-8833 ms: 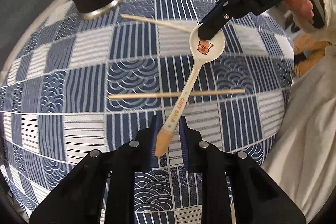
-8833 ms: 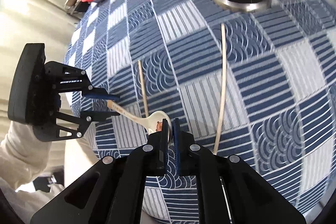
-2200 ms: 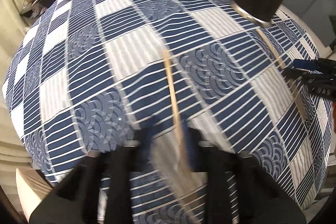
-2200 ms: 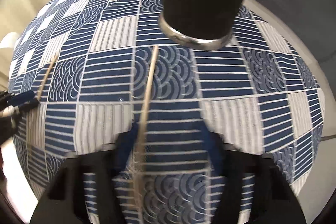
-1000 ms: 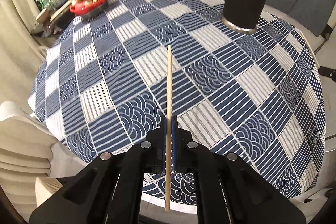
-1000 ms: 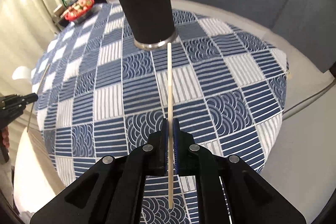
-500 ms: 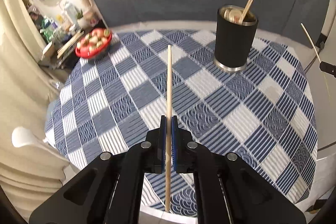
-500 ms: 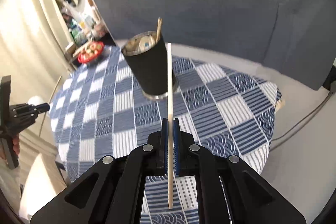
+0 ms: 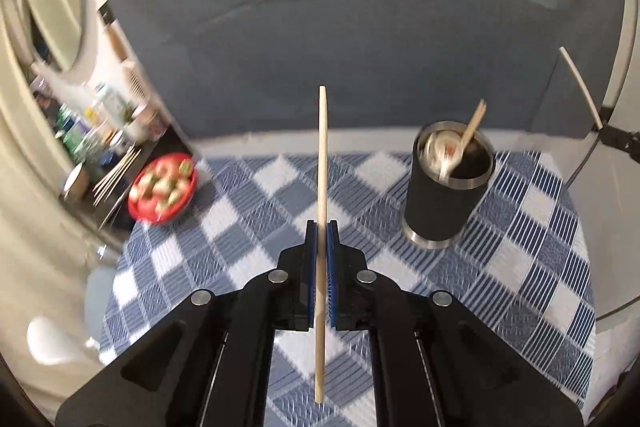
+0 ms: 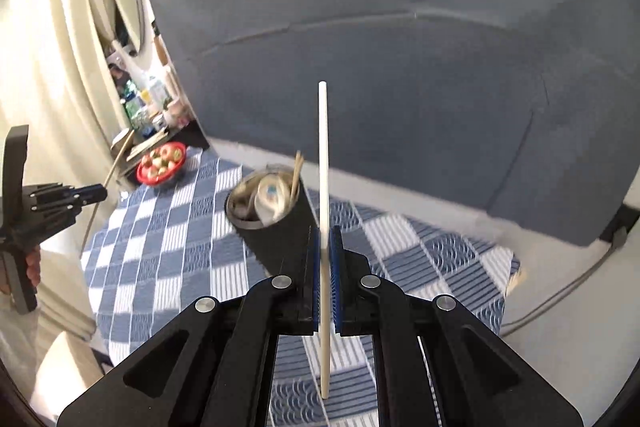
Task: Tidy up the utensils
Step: 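Lift both chopsticks upright with both grippers over the black holder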
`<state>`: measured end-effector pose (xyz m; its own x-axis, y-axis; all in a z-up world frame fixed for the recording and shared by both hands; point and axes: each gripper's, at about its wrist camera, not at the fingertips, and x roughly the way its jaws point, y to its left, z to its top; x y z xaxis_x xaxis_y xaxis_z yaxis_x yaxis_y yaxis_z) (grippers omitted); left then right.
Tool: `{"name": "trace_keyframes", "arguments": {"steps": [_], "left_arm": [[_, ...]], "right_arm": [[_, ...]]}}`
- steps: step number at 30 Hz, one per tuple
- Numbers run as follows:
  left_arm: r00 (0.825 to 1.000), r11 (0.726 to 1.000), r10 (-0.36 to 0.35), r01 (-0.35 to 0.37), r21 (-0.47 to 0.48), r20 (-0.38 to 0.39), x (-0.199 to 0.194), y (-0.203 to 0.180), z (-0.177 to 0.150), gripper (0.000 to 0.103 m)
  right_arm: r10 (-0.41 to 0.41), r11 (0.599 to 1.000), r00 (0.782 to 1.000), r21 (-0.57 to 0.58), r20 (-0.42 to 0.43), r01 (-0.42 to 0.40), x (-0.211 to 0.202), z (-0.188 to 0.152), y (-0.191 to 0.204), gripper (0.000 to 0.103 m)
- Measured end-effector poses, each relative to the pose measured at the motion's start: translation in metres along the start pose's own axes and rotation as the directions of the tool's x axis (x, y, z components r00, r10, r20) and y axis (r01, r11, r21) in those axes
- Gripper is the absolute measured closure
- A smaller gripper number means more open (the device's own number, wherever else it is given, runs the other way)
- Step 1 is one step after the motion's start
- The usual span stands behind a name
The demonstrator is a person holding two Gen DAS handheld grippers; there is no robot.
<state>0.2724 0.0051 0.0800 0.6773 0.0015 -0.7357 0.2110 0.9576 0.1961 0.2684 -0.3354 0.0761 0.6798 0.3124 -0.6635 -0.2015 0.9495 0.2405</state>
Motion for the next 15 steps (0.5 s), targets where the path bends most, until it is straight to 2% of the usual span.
{"name": "trace_keyframes", "arguments": {"steps": [5,8,11,15], "left_arm": [[0.995,0.996,-0.086,0.086,0.008,0.056,0.022,0.003,0.039,0.098],[0.985,0.989,-0.146,0.146,0.009,0.09,0.034,0.004,0.06,0.098],[0.971,0.98,-0.197,0.197,0.016,0.133,0.043,0.004,0.075,0.098],[0.938,0.963,-0.261,0.269,-0.003,0.227,0.05,0.006,0.09,0.098]], "right_arm": [[-0.02,1.0,0.999,-0.002,0.049,0.02,0.011,0.031,0.006,0.099],[-0.024,1.0,0.996,-0.017,0.086,0.026,0.02,0.047,0.011,0.099],[-0.015,0.999,0.988,-0.031,0.152,0.02,0.027,0.058,0.017,0.098],[0.025,0.999,0.971,-0.037,0.239,-0.017,0.034,0.066,0.025,0.098]]}}
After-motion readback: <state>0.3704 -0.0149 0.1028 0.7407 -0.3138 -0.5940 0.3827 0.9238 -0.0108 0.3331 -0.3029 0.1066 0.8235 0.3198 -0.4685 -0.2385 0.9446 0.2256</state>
